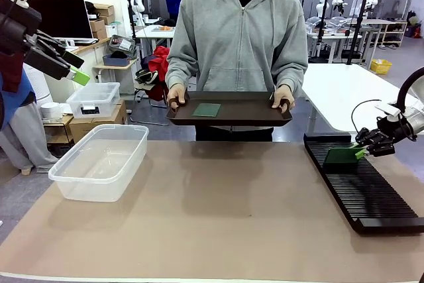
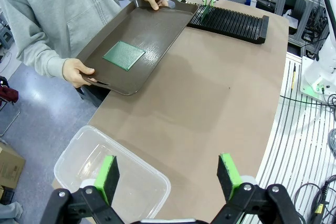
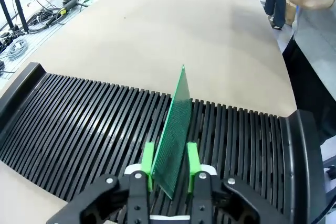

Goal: Sort PCBs into racks and boxes based on the side picked up.
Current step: If the short side of the Blank PCB is picked up, insert it into the PCB Rack ; if the long side is picked up, place it in the Organizing box.

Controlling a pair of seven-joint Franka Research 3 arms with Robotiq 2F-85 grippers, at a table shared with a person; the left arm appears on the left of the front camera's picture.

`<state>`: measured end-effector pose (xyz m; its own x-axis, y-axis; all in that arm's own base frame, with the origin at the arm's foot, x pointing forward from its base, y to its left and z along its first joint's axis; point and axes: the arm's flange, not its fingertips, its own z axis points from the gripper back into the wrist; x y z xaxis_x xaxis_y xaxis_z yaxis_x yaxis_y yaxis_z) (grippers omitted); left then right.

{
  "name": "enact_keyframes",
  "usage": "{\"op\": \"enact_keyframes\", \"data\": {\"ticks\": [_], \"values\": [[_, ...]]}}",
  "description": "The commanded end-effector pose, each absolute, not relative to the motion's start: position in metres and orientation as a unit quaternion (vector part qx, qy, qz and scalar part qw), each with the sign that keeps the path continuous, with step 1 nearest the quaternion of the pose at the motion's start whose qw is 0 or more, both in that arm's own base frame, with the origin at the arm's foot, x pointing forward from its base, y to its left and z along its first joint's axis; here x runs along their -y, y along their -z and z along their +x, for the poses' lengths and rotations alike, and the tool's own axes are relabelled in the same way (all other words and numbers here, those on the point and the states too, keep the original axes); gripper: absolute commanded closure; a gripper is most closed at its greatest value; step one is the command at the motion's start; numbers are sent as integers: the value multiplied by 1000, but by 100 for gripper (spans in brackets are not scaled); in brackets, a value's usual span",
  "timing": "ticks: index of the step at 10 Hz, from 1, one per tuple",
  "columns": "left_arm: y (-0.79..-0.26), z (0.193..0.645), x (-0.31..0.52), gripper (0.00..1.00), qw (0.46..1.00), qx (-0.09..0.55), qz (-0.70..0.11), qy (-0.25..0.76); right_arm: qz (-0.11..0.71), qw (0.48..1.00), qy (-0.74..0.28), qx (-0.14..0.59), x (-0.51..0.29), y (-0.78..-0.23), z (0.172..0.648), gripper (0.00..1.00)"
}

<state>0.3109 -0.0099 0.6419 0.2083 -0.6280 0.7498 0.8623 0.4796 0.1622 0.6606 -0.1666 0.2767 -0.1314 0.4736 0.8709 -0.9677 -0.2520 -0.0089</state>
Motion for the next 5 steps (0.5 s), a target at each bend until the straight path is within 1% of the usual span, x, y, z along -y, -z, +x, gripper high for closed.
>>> {"op": "enact_keyframes", "data": {"ticks": [1,2,3,4,5], "values": [[-641,312,10,0,763,397,-148,488,388,513,-701,308,164,-280,663,47],[-641,312,10,0,763,397,-148,488,378,516,-698,322,165,-283,664,18],[-641,312,10,0,763,397,-148,488,378,511,-702,322,166,-287,662,28],[-641,312,10,0,763,397,-148,488,379,504,-705,324,167,-292,661,0],[-641,312,10,0,763,397,-148,488,374,501,-707,329,169,-299,660,9]]}}
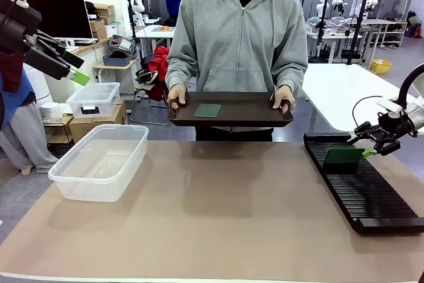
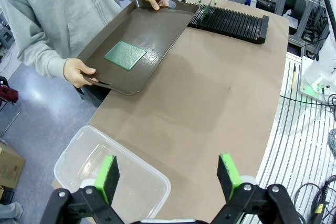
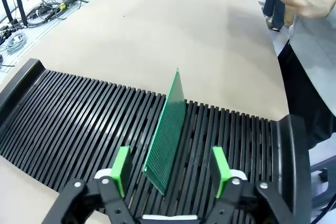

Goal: Sort PCBs into racks and boxes based on the side picked up.
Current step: If the short side of the Blank PCB is picked up, insert it into the PCB Rack ; if the long side is picked up, place it in the Organizing box.

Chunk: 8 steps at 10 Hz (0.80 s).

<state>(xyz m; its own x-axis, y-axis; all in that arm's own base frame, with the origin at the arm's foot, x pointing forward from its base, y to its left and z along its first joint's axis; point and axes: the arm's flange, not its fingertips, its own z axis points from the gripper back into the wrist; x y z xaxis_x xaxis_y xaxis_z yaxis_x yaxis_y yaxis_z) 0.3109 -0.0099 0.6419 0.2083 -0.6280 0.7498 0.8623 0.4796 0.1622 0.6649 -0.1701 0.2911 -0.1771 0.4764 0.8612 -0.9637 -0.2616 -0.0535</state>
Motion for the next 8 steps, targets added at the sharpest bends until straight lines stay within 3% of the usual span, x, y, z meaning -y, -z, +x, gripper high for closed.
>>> {"op": "enact_keyframes", "data": {"ticks": [1,8], "values": [[-641,312,10,0,763,397,-148,488,365,498,-713,333,170,-307,657,0],[-641,312,10,0,763,397,-148,488,299,482,-742,357,167,-343,646,0]]}}
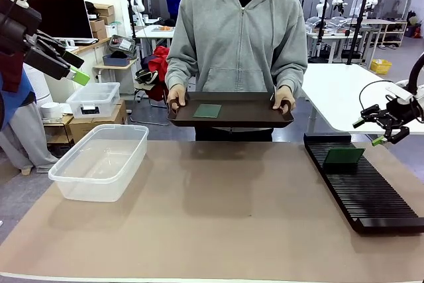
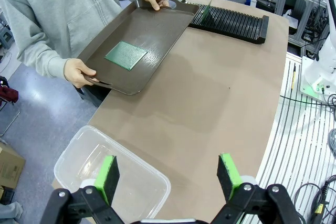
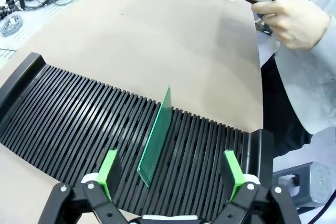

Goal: Sort PCBs into racks and boxes based on the side picked up.
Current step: If the short side of the Blank PCB is picked up, insert it into the PCB Rack ; if the long side is picked up, place it in the Organizing box, then pick up the Blank PCB handed by the Human.

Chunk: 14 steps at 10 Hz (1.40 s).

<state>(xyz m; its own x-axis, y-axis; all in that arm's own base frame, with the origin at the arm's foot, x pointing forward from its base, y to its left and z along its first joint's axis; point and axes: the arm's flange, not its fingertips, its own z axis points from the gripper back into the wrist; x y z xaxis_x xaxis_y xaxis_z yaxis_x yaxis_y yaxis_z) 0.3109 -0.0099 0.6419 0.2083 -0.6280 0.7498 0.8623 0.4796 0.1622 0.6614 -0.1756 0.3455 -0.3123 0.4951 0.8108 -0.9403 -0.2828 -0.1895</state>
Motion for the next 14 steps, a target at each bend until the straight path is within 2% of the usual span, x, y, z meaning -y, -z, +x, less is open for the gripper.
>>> {"op": "enact_keyframes", "data": {"ticks": [1,2,3,9,10,14], "values": [[-641,312,10,0,763,397,-148,488,297,482,-738,368,165,-347,645,0],[-641,312,10,0,763,397,-148,488,300,486,-729,377,165,-348,644,0],[-641,312,10,0,763,397,-148,488,314,486,-737,349,175,-349,659,0],[-641,312,10,0,763,397,-148,488,313,488,-734,355,174,-347,657,0],[-641,312,10,0,763,397,-148,488,307,478,-746,349,161,-359,652,0],[-641,312,10,0,763,397,-148,488,269,503,-754,325,109,-424,630,0]]}}
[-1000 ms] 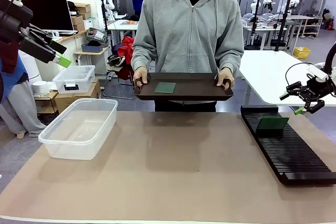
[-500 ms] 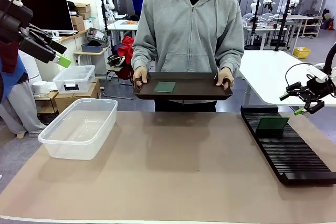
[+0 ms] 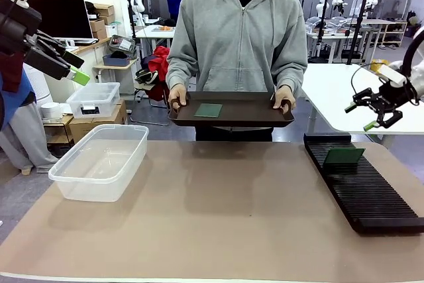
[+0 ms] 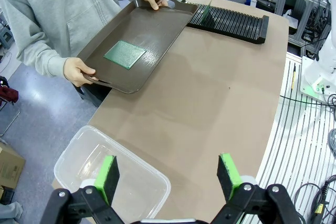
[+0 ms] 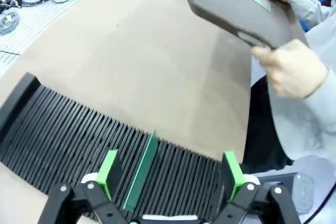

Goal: Sort PCBs into racks and boxes based on the side picked up.
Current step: Pick up the Blank PCB handed by the Human.

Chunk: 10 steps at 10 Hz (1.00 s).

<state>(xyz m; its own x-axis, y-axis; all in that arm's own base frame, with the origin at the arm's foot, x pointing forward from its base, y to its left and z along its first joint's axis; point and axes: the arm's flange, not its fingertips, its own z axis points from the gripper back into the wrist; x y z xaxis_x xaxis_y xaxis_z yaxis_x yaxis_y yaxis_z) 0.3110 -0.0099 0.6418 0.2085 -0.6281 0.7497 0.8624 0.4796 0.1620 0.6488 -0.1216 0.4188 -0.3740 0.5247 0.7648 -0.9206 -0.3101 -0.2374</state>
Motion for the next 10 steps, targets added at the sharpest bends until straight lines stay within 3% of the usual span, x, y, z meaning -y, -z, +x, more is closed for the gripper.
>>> {"op": "enact_keyframes", "data": {"ticks": [1,4,6,8,10], "values": [[-641,312,10,0,763,397,-148,488,274,505,-756,314,100,-438,621,0],[-641,312,10,0,763,397,-148,488,268,631,-645,338,80,-494,593,0],[-641,312,10,0,763,397,-148,488,247,680,-599,343,78,-520,579,0],[-641,312,10,0,763,397,-148,488,238,682,-610,327,76,-534,562,0],[-641,312,10,0,763,397,-148,488,253,673,-608,336,91,-534,583,0]]}}
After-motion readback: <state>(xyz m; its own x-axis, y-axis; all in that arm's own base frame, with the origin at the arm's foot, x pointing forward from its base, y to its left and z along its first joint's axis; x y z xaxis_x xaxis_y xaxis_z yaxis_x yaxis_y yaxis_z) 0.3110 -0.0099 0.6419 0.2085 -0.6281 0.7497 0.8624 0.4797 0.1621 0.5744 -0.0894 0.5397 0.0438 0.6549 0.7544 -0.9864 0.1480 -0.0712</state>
